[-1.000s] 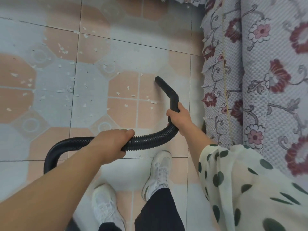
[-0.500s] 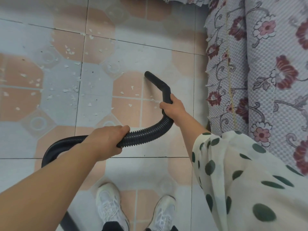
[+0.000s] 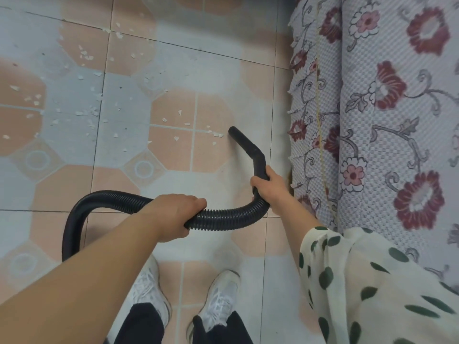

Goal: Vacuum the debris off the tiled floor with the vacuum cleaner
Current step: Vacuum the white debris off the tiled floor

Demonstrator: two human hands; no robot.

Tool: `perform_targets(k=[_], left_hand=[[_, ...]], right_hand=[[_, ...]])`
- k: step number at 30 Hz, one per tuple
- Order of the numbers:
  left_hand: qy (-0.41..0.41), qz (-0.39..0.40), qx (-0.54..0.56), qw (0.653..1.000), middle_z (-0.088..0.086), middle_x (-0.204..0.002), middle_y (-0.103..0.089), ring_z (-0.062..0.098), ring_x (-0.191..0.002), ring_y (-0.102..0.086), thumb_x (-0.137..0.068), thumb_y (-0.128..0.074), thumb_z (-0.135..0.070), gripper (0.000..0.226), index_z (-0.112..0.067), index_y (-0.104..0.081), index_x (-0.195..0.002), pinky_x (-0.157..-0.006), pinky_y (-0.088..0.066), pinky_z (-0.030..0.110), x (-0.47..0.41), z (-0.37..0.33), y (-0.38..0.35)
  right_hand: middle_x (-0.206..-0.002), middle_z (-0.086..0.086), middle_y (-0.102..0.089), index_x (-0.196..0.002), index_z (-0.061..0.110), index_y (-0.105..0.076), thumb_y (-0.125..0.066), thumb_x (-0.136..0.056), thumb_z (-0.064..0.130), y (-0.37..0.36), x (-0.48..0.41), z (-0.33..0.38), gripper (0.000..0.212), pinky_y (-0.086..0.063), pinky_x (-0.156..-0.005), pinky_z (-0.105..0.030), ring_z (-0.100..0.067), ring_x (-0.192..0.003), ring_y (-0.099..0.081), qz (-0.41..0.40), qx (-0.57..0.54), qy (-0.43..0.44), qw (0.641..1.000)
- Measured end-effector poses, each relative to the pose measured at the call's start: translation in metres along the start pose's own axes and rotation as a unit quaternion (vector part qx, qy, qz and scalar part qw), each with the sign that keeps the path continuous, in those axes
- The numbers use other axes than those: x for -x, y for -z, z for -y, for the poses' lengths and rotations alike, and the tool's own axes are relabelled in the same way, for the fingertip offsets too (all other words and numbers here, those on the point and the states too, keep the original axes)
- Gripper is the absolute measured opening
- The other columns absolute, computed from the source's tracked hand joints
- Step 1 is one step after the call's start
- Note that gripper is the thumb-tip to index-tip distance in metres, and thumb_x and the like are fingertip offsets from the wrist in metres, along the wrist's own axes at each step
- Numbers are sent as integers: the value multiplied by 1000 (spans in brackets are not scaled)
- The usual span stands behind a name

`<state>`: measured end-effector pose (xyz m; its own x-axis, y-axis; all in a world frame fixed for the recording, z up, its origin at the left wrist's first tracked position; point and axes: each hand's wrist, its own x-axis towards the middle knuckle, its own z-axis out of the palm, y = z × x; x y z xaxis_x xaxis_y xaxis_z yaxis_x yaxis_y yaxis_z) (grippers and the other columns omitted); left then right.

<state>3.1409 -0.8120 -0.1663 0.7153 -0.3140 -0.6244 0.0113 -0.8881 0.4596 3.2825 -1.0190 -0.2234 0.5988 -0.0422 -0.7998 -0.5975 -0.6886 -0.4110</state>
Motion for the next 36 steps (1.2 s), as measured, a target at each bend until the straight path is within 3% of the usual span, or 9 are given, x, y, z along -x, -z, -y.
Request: perform_targets(k=[4, 7, 11, 15, 20, 26, 31, 36], left_hand=[[-6, 17, 3, 1000, -9, -87, -48, 14, -77, -49, -82, -53, -16, 23, -28, -35, -92, -63, -38, 28, 10, -17, -15], [-2, 21, 5, 1000, -10, -87, -49, 12, -78, -50, -82, -52, -16, 22, -28, -38, -93, -64, -41, 27, 20, -25, -24], [24, 11, -1, 1000, -10, -88, -50, 12, -79, -51, -81, -52, -17, 22, -29, -38, -94, -63, -40, 27, 25, -20, -20], [49, 0, -3, 999, -10, -85, -48, 12, -76, -50, -80, -52, -16, 23, -29, -37, -91, -58, -34, 26, 28, -7, -12], [54, -5, -7, 999, -10, -83, -47, 12, -75, -48, -81, -50, -16, 23, -29, -35, -91, -57, -33, 25, 29, 7, -2], [20, 6, 6, 1000, -10, -85, -47, 13, -77, -48, -82, -51, -16, 24, -29, -34, -92, -58, -32, 26, 17, 3, 6], [-15, 10, 6, 1000, -9, -87, -45, 15, -79, -47, -82, -50, -14, 25, -28, -31, -92, -63, -36, 28, 7, -3, 14], [-17, 23, -8, 1000, -10, -87, -45, 14, -77, -45, -83, -49, -15, 26, -30, -30, -91, -62, -35, 28, 13, 6, 18]], right_hand=[[-100, -11, -60, -129, 20, -51, -63, -82, 16, 3, 16, -26, 48, -60, -74, -42, -24, -76, -61, 14, 3, -5, 1000], [-102, -13, -60, -136, 19, -46, -61, -77, 21, 1, 26, -34, 61, -58, -72, -41, -28, -80, -61, 54, 11, -12, 998], [-103, -12, -58, -120, 23, -47, -61, -76, 21, -7, 23, -24, 46, -57, -72, -41, -26, -79, -60, 63, 1, 9, 998], [-106, -10, -56, -137, 17, -44, -60, -83, 19, -19, 13, -4, 56, -57, -69, -36, -25, -84, -59, 71, 12, 20, 997], [-109, -8, -56, -140, 17, -42, -60, -87, 19, -28, 7, 6, 56, -53, -64, -32, -23, -85, -59, 65, 8, 17, 998], [-100, -12, -58, -128, 17, -51, -60, -80, 16, -11, 14, 0, 48, -55, -64, -33, -27, -77, -59, 17, -44, -15, 999], [-85, -10, -55, -105, 12, -55, -59, -80, 10, 5, 18, -10, 25, -54, -70, -40, -27, -73, -56, -10, -76, -33, 997], [-87, -11, -56, -109, 13, -57, -58, -82, 10, -5, 25, -10, 27, -57, -76, -45, -27, -76, -57, -5, -82, -38, 996]])
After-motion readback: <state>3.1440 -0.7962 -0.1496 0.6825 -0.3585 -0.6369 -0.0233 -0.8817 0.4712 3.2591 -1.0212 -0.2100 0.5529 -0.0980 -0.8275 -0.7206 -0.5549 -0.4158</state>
